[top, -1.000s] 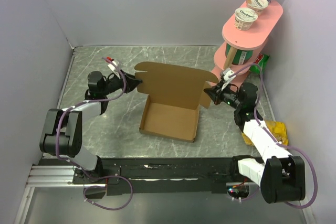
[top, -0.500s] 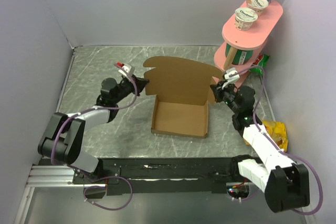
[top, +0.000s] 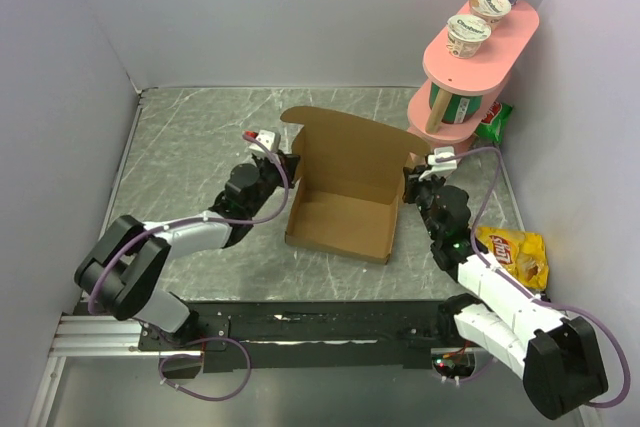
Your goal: Fold the paper box
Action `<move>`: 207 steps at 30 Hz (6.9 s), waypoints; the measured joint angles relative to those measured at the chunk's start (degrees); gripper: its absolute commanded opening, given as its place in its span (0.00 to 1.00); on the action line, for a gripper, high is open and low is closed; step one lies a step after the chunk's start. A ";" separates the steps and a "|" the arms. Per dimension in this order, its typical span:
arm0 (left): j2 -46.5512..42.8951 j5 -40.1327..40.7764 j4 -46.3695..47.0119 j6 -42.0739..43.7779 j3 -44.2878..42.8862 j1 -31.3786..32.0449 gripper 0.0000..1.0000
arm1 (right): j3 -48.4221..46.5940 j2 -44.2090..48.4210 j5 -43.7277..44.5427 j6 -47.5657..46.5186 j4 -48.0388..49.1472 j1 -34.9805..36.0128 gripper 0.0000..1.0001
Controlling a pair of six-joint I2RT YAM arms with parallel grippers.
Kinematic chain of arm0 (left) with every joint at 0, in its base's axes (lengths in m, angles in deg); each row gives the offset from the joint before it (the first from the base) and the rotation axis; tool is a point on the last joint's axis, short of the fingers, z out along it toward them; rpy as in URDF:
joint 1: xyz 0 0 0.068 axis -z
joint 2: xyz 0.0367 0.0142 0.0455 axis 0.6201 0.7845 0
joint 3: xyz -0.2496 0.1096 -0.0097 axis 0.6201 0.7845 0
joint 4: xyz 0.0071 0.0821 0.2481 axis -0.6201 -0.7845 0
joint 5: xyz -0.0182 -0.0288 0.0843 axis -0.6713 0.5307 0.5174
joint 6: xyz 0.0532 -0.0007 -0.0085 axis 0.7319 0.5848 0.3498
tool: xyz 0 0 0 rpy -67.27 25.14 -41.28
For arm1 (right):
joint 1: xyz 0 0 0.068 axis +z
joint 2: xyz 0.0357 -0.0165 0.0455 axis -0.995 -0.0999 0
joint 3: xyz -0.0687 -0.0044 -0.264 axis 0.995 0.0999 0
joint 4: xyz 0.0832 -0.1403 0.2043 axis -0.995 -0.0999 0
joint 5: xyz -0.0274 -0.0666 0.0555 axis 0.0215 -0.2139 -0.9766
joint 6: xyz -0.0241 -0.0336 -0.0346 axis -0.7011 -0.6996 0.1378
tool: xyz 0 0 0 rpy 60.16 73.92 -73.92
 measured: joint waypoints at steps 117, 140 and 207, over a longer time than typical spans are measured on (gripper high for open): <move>-24.85 -1.68 -31.50 -5.51 -9.60 12.90 0.83 | -3.72 -18.91 66.25 52.76 -30.23 45.64 0.17; -14.56 -16.31 -21.51 -11.85 6.86 4.44 0.78 | -21.62 -37.88 75.52 108.63 -100.35 58.69 1.00; -6.64 2.86 -14.45 1.38 8.85 11.56 0.89 | 1.77 6.80 4.22 23.06 -24.37 28.89 0.96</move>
